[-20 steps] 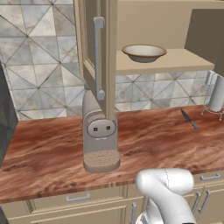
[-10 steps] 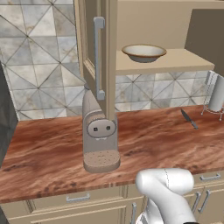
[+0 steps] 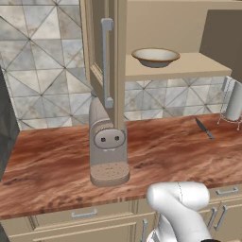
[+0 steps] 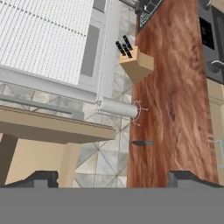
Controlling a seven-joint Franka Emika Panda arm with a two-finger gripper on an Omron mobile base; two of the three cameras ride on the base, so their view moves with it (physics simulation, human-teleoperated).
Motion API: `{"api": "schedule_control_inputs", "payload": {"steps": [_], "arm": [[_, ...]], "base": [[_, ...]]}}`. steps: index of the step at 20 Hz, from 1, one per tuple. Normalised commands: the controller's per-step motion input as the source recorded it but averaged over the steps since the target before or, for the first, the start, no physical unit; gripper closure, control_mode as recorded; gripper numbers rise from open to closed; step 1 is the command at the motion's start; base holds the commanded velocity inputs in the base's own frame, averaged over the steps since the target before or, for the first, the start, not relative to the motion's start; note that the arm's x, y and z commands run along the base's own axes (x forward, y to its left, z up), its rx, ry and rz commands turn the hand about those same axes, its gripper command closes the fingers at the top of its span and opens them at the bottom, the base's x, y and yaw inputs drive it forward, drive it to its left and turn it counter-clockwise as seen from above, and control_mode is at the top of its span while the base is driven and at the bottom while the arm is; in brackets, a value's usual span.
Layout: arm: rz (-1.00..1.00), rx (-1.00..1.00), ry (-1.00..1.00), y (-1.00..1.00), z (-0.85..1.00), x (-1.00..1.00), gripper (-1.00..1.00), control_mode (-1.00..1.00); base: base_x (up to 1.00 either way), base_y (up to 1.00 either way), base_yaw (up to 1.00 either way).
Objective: Pick the mug and place it in the sink. Pick the bowl and place it in the open cabinet and then close the cabinet.
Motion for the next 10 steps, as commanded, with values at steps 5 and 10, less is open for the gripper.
{"api": "schedule_control_inputs", "payload": {"steps": [5, 10], "arm": [[0.00, 0.00, 0.02, -0.26, -0.23, 0.00, -1.00, -1.00], [0.00, 0.00, 0.00, -0.03, -0.18, 0.09, -1.00, -1.00]], "base": [[0.00, 0.00, 0.00], [0.00, 0.00, 0.00]]}}
